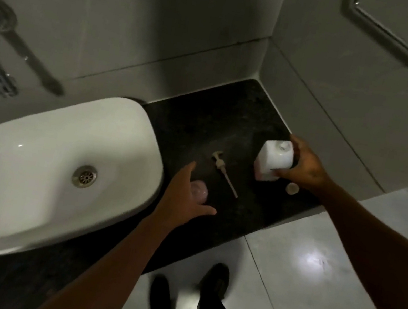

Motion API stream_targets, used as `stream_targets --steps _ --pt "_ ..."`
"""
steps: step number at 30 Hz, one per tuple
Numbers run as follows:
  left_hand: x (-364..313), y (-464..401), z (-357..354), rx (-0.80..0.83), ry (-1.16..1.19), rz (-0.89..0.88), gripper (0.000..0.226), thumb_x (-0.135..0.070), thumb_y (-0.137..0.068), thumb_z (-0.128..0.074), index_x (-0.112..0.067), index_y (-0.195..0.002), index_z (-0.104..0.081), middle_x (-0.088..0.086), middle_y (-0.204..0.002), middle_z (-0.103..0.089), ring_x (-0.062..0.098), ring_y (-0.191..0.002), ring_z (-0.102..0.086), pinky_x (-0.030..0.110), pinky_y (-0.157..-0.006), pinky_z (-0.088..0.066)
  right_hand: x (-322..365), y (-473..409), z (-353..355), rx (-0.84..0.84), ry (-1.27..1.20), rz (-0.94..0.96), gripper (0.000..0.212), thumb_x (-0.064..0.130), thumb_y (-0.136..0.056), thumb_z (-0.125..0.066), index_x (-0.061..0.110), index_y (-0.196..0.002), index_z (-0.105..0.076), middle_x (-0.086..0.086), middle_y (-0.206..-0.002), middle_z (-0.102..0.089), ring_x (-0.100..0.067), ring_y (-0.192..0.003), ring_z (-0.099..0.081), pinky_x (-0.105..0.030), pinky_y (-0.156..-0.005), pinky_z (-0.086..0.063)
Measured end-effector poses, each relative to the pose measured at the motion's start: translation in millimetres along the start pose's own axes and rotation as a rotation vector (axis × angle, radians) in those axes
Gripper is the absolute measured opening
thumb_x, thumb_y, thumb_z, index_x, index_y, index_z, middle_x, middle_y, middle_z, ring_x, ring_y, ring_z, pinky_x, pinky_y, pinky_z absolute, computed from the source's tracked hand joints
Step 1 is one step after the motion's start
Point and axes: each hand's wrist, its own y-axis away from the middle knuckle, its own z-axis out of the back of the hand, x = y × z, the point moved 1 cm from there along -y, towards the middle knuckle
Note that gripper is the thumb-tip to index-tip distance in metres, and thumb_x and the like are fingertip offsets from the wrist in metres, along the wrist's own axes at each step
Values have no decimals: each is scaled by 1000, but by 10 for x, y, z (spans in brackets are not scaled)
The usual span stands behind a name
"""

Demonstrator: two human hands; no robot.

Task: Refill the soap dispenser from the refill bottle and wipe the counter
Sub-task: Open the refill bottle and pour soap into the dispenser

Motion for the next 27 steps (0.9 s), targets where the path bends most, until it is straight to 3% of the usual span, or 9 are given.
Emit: stream_targets --steps 3,6,9,12,19,22,24,26,27 --pt "170 -6 -94 -30 40 48 129 -34 -59 -99 -18 -160 -19 6 -165 -29 25 -151 -32 43 -124 -28 59 -29 4 41 11 50 104 17 -62 -92 26 -148 -34 12 -130 -49 -2 -114 -49 -28 -92 -43" --pt "345 -17 -182 -62 52 56 109 -17 -65 -95 -13 -154 -34 11 -157 -43 28 -145 -41 41 -122 -31 37 -17 -25 57 9 88 83 23 -59 -93 34 -128 -48 20 -113 -58 17 -99 -56 -24 -84 -51" --pt "469 -41 -237 -112 89 25 76 -9 -70 -91 -13 -137 -55 9 -137 -62 27 -129 -57 39 -111 -44 11 -2 -50 15 -28 72 77 38 -53 -91 40 -119 -52 15 -111 -62 5 -101 -60 -23 -80 -49" --pt "519 -82 -259 -148 153 4 58 -8 -70 -90 -23 -118 -61 -1 -116 -68 21 -114 -65 25 -93 -49 18 42 -104 -14 -37 63 76 44 -53 -90 43 -118 -52 16 -110 -64 2 -101 -61 -22 -78 -50" --pt "385 -73 -224 -144 186 -63 52 -14 -68 -92 -27 -107 -59 -5 -104 -69 18 -101 -68 7 -73 -47 375 401 9 -134 -64 89 80 37 -54 -94 42 -114 -42 24 -108 -58 5 -96 -59 -8 -61 -50" --pt "112 -23 -42 -167 184 -191 56 -24 -66 -93 -23 -114 -64 -6 -107 -70 9 -96 -65 1 -73 -43 702 680 176 -217 -73 141 79 35 -56 -94 36 -115 -41 23 -110 -57 7 -98 -59 -7 -65 -50" --pt "-120 -2 110 -143 219 -263 59 -27 -65 -95 -30 -115 -64 -16 -106 -69 -5 -90 -65 -3 -70 -43 939 866 302 -264 -87 186 78 40 -56 -93 38 -117 -44 26 -113 -58 9 -103 -59 -4 -70 -49" --pt "-384 30 295 -105 296 -333 64 -25 -63 -96 -37 -115 -62 -21 -106 -68 -12 -92 -66 3 -73 -51 1199 1071 435 -318 -75 241 75 47 -56 -91 50 -116 -46 34 -113 -58 16 -107 -56 0 -73 -46" --pt "-503 37 382 -83 330 -373 65 -25 -62 -97 -34 -117 -64 -16 -109 -71 -8 -96 -68 10 -77 -56 1323 1169 499 -339 -54 264 75 50 -55 -90 55 -115 -46 39 -113 -57 19 -107 -54 1 -73 -45"
